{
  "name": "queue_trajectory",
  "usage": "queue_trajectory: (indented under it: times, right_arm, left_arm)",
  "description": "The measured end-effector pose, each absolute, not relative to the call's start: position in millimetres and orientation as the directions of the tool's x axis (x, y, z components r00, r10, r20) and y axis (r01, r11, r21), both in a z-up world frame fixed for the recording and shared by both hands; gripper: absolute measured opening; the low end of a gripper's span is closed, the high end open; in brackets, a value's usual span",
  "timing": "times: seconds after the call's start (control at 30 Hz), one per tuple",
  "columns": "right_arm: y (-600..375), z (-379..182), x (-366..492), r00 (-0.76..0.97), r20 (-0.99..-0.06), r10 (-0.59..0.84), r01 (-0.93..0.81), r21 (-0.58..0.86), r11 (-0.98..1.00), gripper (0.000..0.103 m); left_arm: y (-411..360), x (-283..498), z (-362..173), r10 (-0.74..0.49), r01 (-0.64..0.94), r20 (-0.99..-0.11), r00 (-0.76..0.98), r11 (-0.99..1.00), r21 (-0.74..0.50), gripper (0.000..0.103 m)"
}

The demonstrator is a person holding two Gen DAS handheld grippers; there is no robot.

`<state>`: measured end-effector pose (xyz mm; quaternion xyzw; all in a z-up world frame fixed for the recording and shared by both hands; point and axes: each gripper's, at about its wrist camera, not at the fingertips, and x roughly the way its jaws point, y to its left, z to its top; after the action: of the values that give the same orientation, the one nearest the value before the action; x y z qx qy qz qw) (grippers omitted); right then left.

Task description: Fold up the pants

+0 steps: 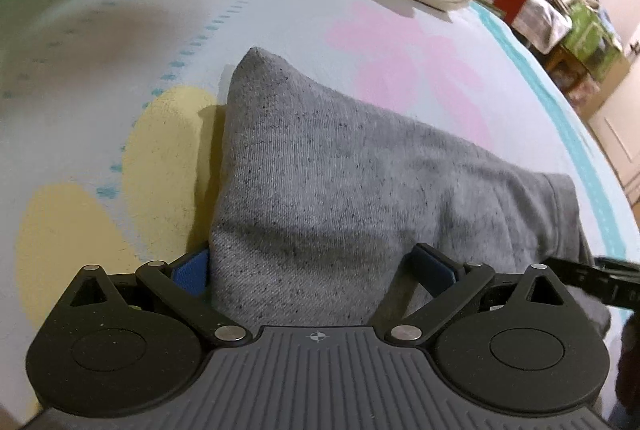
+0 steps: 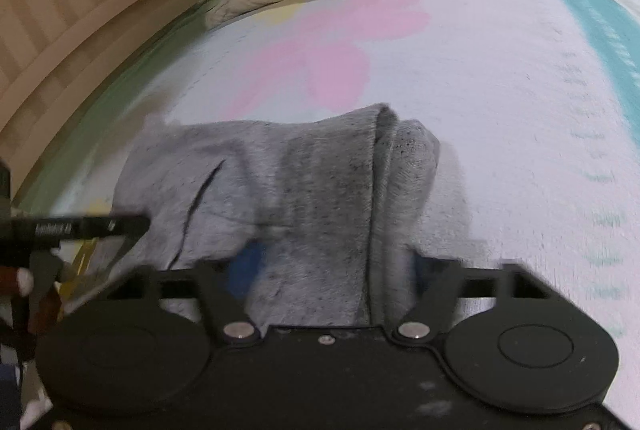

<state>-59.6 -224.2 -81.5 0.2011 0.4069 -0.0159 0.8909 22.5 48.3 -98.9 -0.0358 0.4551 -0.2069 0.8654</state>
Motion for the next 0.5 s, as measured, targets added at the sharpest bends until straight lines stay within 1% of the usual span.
queue_trajectory:
  times: [0.03,0.07,0.13,0.17,0.2,0.23,0.3,0.5]
  right_arm:
    - [-224.9,-80.2,-60.8,0.669,-0.73,0.14,0.191,0.352,0.916,0.048]
    - [-226.8,-79.0,-62.5,0.675,-0.724,0.145,0.196,0.366,0.91,0.04]
    - [-225.0,-75.1,-66.4,0.683,-0.715,0.152,0.209,0.39,0.897,0.034]
    - [-223.8,-72.8,-67.7,0.688,-0.71,0.152,0.204,0.39,0.898,0.032]
    - [-219.4,-72.1,-70.1,0.692,-0.707,0.146,0.193,0.376,0.906,0.031]
    - [-214.4,-67.9,-71.6,0.695,-0.707,0.136,0.182,0.354,0.917,0.029]
    - [-205.5,-58.6,-74.1,0.705,-0.7,0.115,0.157,0.312,0.937,0.027]
    - [-197.9,-25.3,-75.7,0.752,-0.647,0.122,0.126,0.323,0.938,0.025]
  left_arm:
    - [48.2,20.9,-98.3,-0.387,0.322,-0.77,0.508,0.914,-0.247,0.098]
    - [48.3,17.6,-97.1,-0.386,0.321,-0.761,0.521,0.915,-0.244,0.09]
    - [50.4,10.0,-92.6,-0.392,0.312,-0.74,0.547,0.915,-0.254,0.047]
    - [51.0,7.2,-90.2,-0.4,0.306,-0.732,0.551,0.913,-0.268,0.037]
    - [50.6,4.6,-87.6,-0.409,0.309,-0.727,0.552,0.91,-0.277,0.021]
    - [48.7,1.6,-83.9,-0.399,0.313,-0.726,0.561,0.913,-0.26,0.013]
    - [42.7,-4.6,-74.7,-0.372,0.338,-0.719,0.587,0.92,-0.2,0.009]
    - [29.4,-2.3,-41.1,-0.383,0.383,-0.652,0.654,0.911,-0.151,0.008]
